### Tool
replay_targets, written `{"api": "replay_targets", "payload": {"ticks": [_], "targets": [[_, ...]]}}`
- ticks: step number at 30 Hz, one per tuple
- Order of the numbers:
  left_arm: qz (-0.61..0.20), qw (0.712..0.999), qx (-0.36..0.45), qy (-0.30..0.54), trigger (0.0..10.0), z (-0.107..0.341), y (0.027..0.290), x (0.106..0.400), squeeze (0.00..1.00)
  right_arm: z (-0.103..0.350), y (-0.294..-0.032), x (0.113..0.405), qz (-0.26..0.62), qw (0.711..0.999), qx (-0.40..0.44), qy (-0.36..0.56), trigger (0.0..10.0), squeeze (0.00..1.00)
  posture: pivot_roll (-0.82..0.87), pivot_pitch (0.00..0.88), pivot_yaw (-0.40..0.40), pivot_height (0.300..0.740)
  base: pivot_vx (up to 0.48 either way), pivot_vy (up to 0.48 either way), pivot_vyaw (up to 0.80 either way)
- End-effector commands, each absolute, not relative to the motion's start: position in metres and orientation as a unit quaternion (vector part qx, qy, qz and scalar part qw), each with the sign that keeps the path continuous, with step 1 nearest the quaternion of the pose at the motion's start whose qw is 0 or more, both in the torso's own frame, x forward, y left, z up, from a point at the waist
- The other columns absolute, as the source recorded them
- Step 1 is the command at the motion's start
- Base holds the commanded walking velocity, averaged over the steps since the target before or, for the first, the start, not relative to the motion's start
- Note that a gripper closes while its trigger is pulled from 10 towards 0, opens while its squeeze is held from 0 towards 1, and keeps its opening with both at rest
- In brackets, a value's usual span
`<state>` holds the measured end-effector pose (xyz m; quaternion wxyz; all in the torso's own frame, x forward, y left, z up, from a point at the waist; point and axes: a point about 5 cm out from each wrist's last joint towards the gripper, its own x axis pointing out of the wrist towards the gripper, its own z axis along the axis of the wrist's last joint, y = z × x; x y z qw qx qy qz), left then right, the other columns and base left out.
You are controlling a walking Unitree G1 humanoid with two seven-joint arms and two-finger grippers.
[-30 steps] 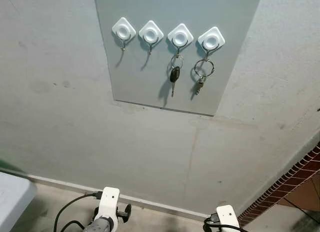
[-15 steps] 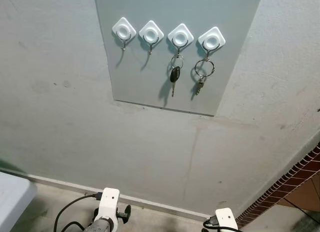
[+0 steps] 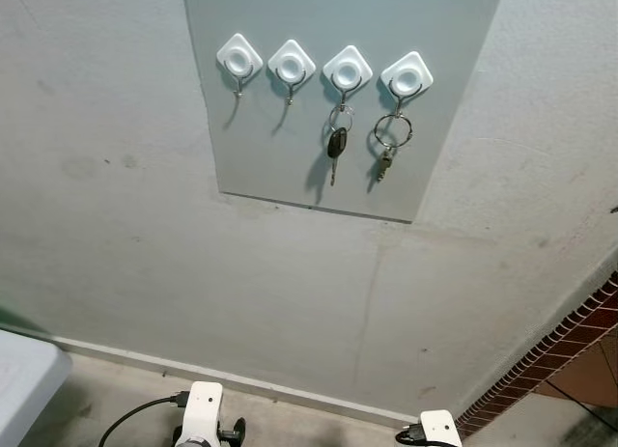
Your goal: Hang keys on a hook
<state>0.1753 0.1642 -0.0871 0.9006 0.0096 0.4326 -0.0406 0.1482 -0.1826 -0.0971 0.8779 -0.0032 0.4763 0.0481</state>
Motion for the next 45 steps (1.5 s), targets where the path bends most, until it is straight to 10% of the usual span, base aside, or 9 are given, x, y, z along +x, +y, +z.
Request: {"api": "replay_targets", "payload": {"ticks": [1,45], "targets": [[-0.05,0.904,0.018,0.424,10.0,-0.084,0.16,0.183,0.0,-0.095,-0.181,0.153,0.049,0.881,0.003,0.471,10.0,0.0,0.01,0.0,-0.017,0.732,0.0,0.0,0.0],[-0.053,0.903,0.002,0.427,10.0,-0.084,0.163,0.182,0.0,-0.098,-0.183,0.147,0.058,0.874,-0.008,0.483,10.0,0.0,0.0,0.0,-0.02,0.732,0.0,0.0,0.0]]}}
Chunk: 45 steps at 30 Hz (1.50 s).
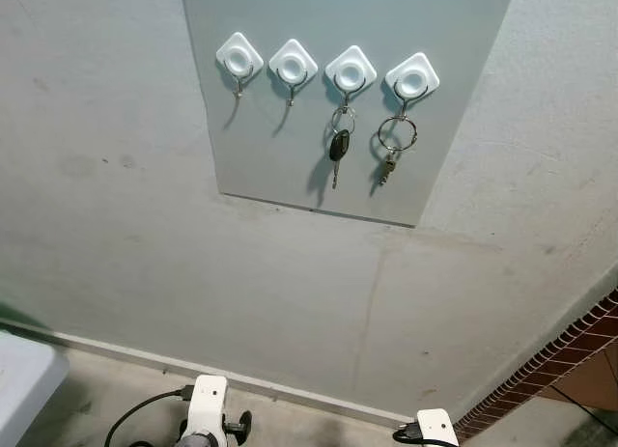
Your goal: Hang keys on a hook
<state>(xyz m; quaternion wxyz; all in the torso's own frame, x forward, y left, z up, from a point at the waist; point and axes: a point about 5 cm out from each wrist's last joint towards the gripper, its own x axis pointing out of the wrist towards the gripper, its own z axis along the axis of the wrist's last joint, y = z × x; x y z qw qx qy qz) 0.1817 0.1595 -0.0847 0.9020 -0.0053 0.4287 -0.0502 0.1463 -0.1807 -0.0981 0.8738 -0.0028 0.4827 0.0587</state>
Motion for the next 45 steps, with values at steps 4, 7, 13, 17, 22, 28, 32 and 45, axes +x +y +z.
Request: {"api": "replay_targets", "payload": {"ticks": [4,7,13,17,22,28,32,45], "targets": [[-0.052,0.9,0.007,0.433,10.0,-0.085,0.169,0.179,0.0,-0.099,-0.185,0.143,0.057,0.872,-0.009,0.487,10.0,0.0,0.0,0.0,-0.019,0.732,0.0,0.0,0.0],[-0.051,0.899,0.009,0.435,10.0,-0.086,0.17,0.178,0.0,-0.099,-0.185,0.141,0.057,0.871,-0.008,0.488,10.0,0.0,0.0,0.0,-0.019,0.732,0.0,0.0,0.0],[-0.053,0.899,0.008,0.435,10.0,-0.087,0.171,0.175,0.0,-0.1,-0.184,0.139,0.055,0.87,-0.003,0.49,10.0,0.0,0.0,0.0,-0.014,0.732,0.0,0.0,0.0],[-0.058,0.898,0.012,0.436,10.0,-0.087,0.171,0.175,0.0,-0.1,-0.182,0.14,0.049,0.871,0.003,0.488,10.0,0.0,-0.02,0.0,0.01,0.732,0.0,0.0,0.0],[-0.062,0.897,0.013,0.437,10.0,-0.087,0.171,0.175,0.0,-0.1,-0.182,0.141,0.047,0.872,0.006,0.487,10.0,0.0,-0.02,0.0,0.01,0.732,0.0,0.0,0.0],[-0.076,0.899,0.022,0.431,10.0,-0.083,0.167,0.184,0.0,-0.1,-0.178,0.142,0.041,0.874,0.016,0.483,10.0,0.0,-0.07,0.0,0.057,0.732,0.0,0.0,0.0],[-0.087,0.901,0.027,0.425,10.0,-0.08,0.164,0.191,0.0,-0.1,-0.177,0.142,0.033,0.875,0.024,0.482,10.0,0.0,-0.07,0.0,0.066,0.732,0.0,0.0,0.0],[-0.081,0.899,0.019,0.429,10.0,-0.082,0.163,0.188,0.0,-0.1,-0.174,0.142,0.045,0.874,0.023,0.484,10.0,0.0,-0.06,0.0,0.057,0.732,0.0,0.0,0.0]]}}
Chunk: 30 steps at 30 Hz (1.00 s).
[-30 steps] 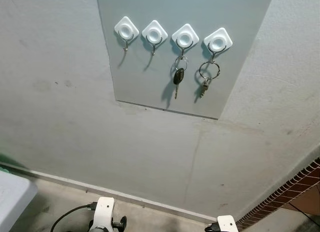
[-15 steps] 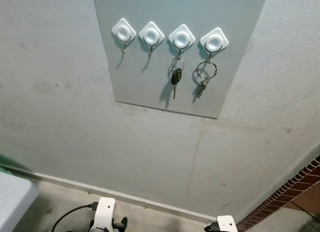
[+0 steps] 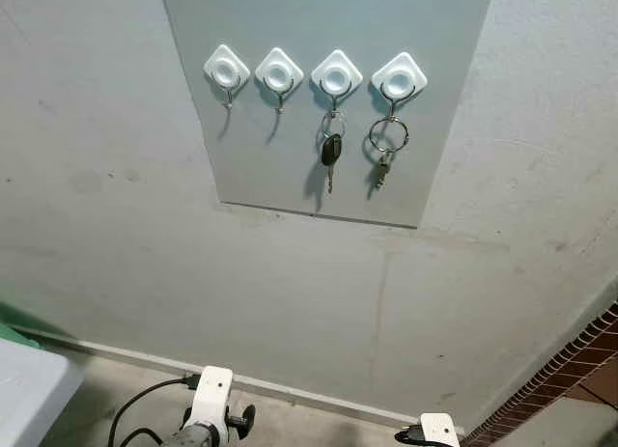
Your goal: Hang keys on a hook
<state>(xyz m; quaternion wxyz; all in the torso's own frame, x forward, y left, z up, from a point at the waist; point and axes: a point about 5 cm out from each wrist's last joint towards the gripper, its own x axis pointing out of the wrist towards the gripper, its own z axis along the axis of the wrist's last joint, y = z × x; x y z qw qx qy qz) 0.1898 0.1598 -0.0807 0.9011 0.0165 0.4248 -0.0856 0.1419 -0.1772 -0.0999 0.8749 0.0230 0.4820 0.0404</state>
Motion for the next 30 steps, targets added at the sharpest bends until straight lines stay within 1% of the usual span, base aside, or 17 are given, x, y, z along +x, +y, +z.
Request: {"api": "replay_targets", "payload": {"ticks": [1,10,17,30], "targets": [[-0.08,0.899,0.018,0.43,10.0,-0.0819,0.1628,0.1872,0.0,-0.1004,-0.1741,0.1416,0.045,0.873,0.023,0.484,10.0,0.0,-0.06,0.0,0.057,0.732,0.0,0.0,0.0],[-0.076,0.898,0.015,0.433,10.0,-0.0834,0.1652,0.1836,0.0,-0.1004,-0.174,0.1417,0.045,0.873,0.022,0.484,10.0,0.0,-0.05,0.0,0.049,0.732,0.0,0.0,0.0],[-0.065,0.9,0.007,0.432,10.0,-0.0831,0.1646,0.1847,0.0,-0.0999,-0.1746,0.1429,0.058,0.873,0.014,0.485,10.0,0.0,-0.03,0.0,0.012,0.732,0.0,0.0,0.0],[-0.065,0.9,0.007,0.432,10.0,-0.0831,0.1646,0.1847,0.0,-0.0999,-0.1746,0.1429,0.058,0.873,0.014,0.485,10.0,0.0,-0.03,0.0,0.012,0.732,0.0,0.0,0.0]]}}
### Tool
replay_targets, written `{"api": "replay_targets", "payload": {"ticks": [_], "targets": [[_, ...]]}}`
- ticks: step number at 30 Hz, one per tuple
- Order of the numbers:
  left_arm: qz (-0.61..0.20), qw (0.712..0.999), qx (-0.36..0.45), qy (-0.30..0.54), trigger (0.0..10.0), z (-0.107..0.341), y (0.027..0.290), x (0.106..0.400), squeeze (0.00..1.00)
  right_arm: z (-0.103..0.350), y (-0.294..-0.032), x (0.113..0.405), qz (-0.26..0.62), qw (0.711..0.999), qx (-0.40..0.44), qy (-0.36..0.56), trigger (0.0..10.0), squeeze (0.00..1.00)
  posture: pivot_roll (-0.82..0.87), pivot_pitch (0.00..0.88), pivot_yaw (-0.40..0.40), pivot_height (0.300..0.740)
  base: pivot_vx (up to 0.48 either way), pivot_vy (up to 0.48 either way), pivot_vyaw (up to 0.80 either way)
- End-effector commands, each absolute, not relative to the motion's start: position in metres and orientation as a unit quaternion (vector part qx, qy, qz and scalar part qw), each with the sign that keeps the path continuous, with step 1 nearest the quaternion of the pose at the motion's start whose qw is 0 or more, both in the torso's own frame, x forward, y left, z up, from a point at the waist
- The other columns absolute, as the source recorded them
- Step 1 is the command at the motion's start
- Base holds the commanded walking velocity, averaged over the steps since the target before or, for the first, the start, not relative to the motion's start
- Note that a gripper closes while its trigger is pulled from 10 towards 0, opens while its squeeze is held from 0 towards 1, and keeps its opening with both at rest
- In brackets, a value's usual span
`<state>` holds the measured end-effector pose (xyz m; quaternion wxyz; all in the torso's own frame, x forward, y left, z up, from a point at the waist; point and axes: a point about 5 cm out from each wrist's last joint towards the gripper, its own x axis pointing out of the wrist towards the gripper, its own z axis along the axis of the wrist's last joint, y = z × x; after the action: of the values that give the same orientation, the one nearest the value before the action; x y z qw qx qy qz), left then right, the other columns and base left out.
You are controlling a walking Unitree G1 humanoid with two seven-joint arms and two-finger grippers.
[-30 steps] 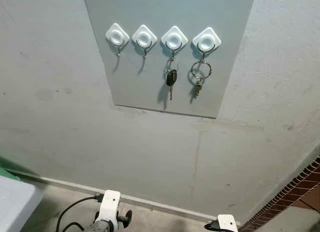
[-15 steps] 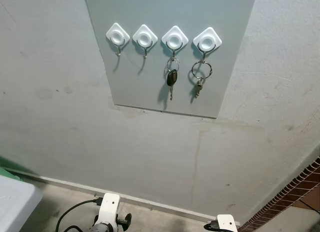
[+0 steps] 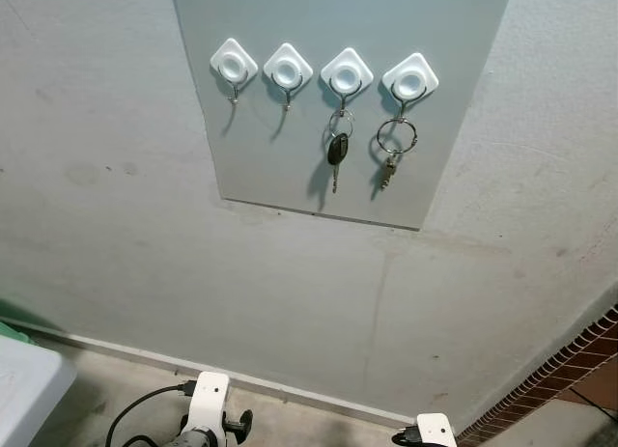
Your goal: Hang keys on a hook
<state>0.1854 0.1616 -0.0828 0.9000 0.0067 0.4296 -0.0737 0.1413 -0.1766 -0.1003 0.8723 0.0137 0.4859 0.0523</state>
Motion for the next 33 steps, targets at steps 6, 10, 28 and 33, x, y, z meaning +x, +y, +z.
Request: {"api": "replay_targets", "payload": {"ticks": [6,10,28,33], "targets": [[-0.065,0.9,0.007,0.432,10.0,-0.083,0.165,0.185,0.0,-0.1,-0.175,0.143,0.058,0.873,0.014,0.485,10.0,0.0,-0.03,0.0,0.012,0.732,0.0,0.0,0.0],[-0.065,0.9,0.007,0.432,10.0,-0.083,0.165,0.185,0.0,-0.1,-0.175,0.143,0.058,0.873,0.014,0.485,10.0,0.0,-0.03,0.0,0.012,0.732,0.0,0.0,0.0],[-0.024,0.895,-0.03,0.445,10.0,-0.089,0.166,0.173,0.0,-0.096,-0.183,0.15,0.1,0.866,-0.027,0.489,10.0,0.0,0.05,0.0,-0.084,0.732,0.0,0.0,0.0],[-0.024,0.895,-0.031,0.445,10.0,-0.089,0.166,0.174,0.0,-0.097,-0.183,0.149,0.101,0.865,-0.026,0.49,10.0,0.0,0.05,0.0,-0.083,0.732,0.0,0.0,0.0]]}}
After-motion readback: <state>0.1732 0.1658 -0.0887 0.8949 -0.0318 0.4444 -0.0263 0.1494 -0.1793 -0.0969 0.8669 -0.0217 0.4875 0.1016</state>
